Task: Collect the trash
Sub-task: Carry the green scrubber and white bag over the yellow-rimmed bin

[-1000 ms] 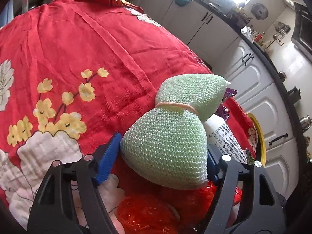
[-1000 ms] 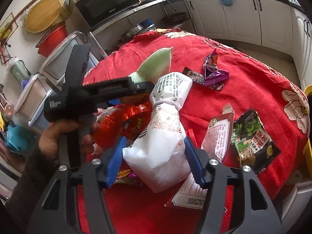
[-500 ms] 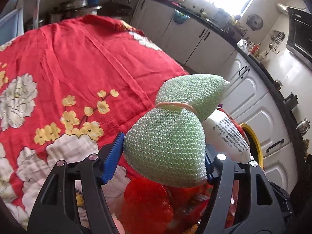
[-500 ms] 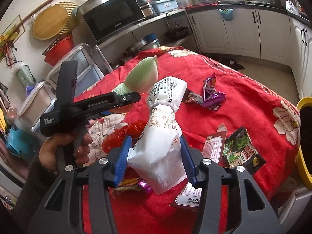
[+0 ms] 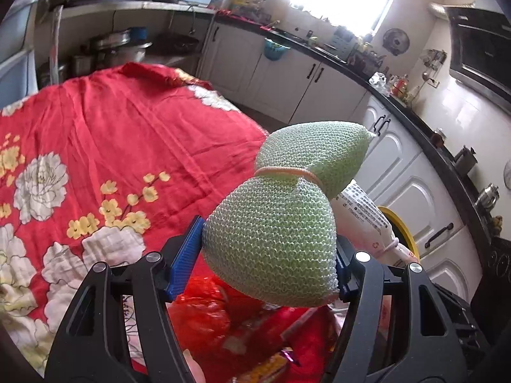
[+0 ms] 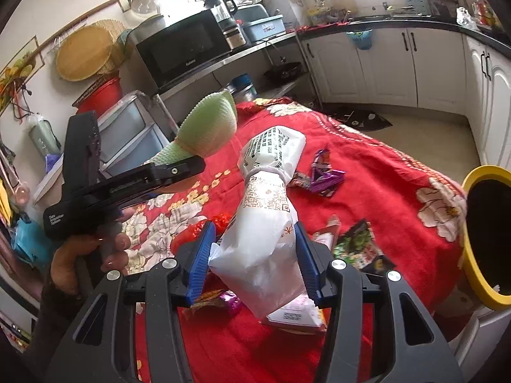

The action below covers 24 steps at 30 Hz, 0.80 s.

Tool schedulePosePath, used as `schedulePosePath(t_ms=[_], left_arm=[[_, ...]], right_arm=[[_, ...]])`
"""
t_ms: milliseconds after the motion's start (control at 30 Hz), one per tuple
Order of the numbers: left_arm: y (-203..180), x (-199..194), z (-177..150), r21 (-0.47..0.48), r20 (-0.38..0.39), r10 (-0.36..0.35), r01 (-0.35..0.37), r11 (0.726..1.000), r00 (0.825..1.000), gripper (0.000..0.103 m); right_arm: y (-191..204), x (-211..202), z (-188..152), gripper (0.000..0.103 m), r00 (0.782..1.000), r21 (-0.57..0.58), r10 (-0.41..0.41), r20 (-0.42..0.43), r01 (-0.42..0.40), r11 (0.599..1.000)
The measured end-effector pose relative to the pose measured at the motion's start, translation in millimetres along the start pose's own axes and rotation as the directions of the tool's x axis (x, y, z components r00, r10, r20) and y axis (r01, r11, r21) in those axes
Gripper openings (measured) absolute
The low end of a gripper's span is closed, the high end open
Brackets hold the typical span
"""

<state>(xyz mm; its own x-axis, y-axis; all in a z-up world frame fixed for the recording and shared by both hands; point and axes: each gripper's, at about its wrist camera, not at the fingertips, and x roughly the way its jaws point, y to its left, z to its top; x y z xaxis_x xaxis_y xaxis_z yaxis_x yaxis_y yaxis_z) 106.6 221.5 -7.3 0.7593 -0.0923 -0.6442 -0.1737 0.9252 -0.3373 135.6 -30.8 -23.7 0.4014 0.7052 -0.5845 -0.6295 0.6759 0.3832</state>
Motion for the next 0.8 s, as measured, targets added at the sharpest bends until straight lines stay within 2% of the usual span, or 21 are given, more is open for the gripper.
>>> schedulePosePath(t_ms=[500, 800], left_arm=[[-50, -1, -3, 0.075, 0.018, -0.046, 0.044, 0.996, 0.999, 0.06], [-81, 1, -5, 0.127, 0.02, -0.082, 0.079, 0.989, 0.996, 0.06]], right_arm=[[-32, -45, -1, 0.048, 0.995, 0.047, -0.063, 0.082, 0.06, 0.997], [-58, -69, -1, 0.048, 0.984, 0.084, -0.127, 0.124, 0.117, 0.99]])
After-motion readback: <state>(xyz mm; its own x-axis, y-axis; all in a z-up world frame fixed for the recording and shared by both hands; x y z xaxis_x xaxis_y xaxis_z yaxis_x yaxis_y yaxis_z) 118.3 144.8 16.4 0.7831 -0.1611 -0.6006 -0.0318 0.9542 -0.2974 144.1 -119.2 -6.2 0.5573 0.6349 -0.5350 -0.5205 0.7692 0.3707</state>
